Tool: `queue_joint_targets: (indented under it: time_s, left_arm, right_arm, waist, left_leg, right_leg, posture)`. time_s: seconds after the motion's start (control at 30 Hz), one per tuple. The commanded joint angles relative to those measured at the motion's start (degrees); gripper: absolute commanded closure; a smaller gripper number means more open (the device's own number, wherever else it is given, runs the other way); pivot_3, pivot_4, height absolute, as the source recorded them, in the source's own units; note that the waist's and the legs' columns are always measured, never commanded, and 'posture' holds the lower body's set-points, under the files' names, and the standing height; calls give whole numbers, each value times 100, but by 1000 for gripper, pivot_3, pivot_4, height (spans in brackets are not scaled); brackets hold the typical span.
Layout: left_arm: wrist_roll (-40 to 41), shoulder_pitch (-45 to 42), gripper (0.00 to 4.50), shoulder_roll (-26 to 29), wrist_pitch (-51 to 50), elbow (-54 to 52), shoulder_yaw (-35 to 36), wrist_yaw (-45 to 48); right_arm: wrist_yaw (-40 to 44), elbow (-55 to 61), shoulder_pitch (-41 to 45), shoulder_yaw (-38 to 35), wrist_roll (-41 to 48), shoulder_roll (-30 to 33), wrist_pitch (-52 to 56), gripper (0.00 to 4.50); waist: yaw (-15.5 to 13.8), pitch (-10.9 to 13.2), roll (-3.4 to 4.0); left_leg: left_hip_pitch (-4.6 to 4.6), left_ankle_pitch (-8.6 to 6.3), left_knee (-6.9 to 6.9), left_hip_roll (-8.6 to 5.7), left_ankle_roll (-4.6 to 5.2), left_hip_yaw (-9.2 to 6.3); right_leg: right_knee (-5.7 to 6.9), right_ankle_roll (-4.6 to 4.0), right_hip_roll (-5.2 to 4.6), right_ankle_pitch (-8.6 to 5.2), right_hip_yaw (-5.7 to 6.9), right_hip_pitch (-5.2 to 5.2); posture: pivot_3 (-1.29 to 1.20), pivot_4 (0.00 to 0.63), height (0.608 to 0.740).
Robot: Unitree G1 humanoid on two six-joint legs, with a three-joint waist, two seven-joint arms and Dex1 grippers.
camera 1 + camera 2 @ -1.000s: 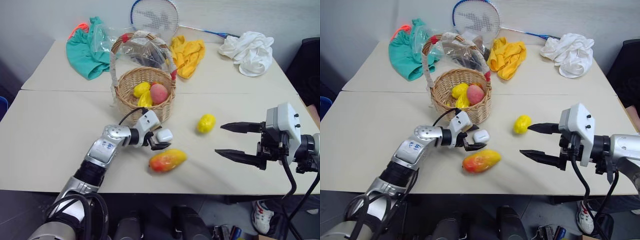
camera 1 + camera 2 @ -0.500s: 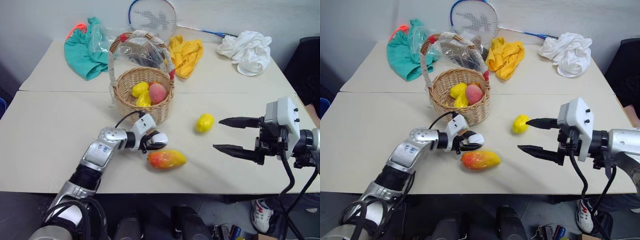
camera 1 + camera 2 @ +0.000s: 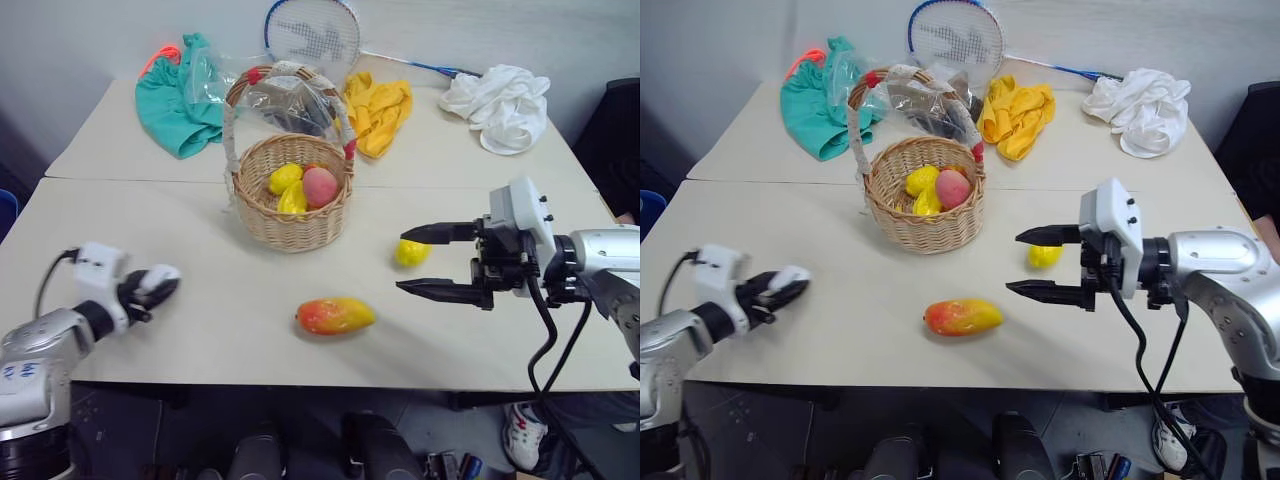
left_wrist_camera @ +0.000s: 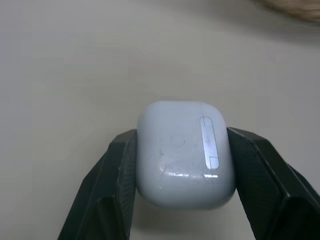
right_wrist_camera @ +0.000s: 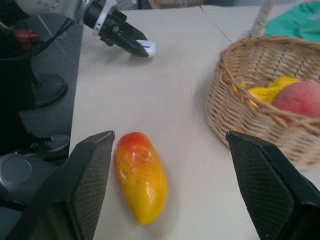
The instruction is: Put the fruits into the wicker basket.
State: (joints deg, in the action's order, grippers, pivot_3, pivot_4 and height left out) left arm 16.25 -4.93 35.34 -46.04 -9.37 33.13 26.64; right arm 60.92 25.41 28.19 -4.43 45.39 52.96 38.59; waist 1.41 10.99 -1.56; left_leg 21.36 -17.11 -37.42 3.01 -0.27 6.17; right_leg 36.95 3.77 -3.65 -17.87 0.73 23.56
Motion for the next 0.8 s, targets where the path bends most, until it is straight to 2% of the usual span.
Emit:
queue_joint_targets:
  time_s: [0.03, 0.07, 0.27, 0.3, 0.47, 0.53, 0.63, 0.73, 0.8]
  left_arm:
    - [14, 18, 2174, -50, 266, 268, 207, -232]
    - [27, 47, 2174, -51, 320, 317, 205, -227]
    - [106, 212, 202, 129, 242, 215, 516, -388]
    - [236, 202, 22, 217, 146, 131, 675, -329]
    - [2449, 152, 22, 1275, -848, -983, 1729, 1515]
    - [2907, 229, 22, 1528, -1076, -1205, 1861, 1821]
    - [3693, 637, 22, 2221, -1266, -1724, 1937, 3125]
    - [3876, 843, 22, 2895, -1049, -2236, 1375, 3968]
    - [3620, 790, 22, 3243, -581, -2477, 693, 4352]
  right_arm:
    - [221, -147, 304, 35, -6, -120, -156, 869]
    - [256, -184, 357, 55, -13, -148, -161, 869]
    - [437, -293, 542, 191, -125, -239, -216, 869]
    - [460, -290, 517, 185, -148, -234, -226, 869]
    - [673, -158, 123, 373, -620, -136, -552, 869]
    - [731, -140, 23, 445, -769, -145, -679, 869]
    - [748, -176, -172, 797, -1158, -273, -965, 869]
    - [690, -488, -216, 1402, -1907, -496, -1470, 869]
    - [633, -826, -166, 1747, -2266, -758, -1667, 869]
  waist:
    - [-1, -2, -3]
    - [5, -2, -4]
    - [18, -8, -13]
    - [20, -8, -13]
    - [43, -7, -56]
    - [44, -5, -38]
    - [43, -4, 2]
    - [57, -4, -1]
    - [68, -4, 1]
  left_leg:
    - [1, -1, 2, -2, 1, -1]
    - [5, -2, 4, -4, 3, -3]
    - [7, -3, 21, -9, -1, -10]
    - [7, -4, 23, -8, -3, -13]
    - [16, 0, 30, -3, -21, -33]
    - [15, -3, 32, -6, -30, -41]
    - [15, -1, 36, -29, -24, -40]
    - [15, 2, 36, -26, -22, -42]
    - [13, 2, 37, -29, -22, -41]
  right_leg:
    - [-1, 0, -6, 0, 2, 0]
    - [-3, 0, -12, 0, 6, 2]
    - [-11, -9, -29, -5, 19, 6]
    - [-11, -12, -30, -7, 23, 6]
    - [-7, -29, -31, -16, 44, 13]
    - [-13, -35, -40, -20, 51, 9]
    - [-15, -35, -60, -20, 50, 7]
    - [-15, -40, -57, -23, 58, 7]
    - [-11, -40, -57, -22, 56, 6]
  posture:
    - [0, 150, 740]
    - [0, 150, 740]
    - [0, 150, 740]
    - [0, 150, 740]
    - [0, 150, 740]
    - [0, 150, 740]
    - [0, 150, 740]
    - [0, 150, 740]
    - [0, 150, 740]
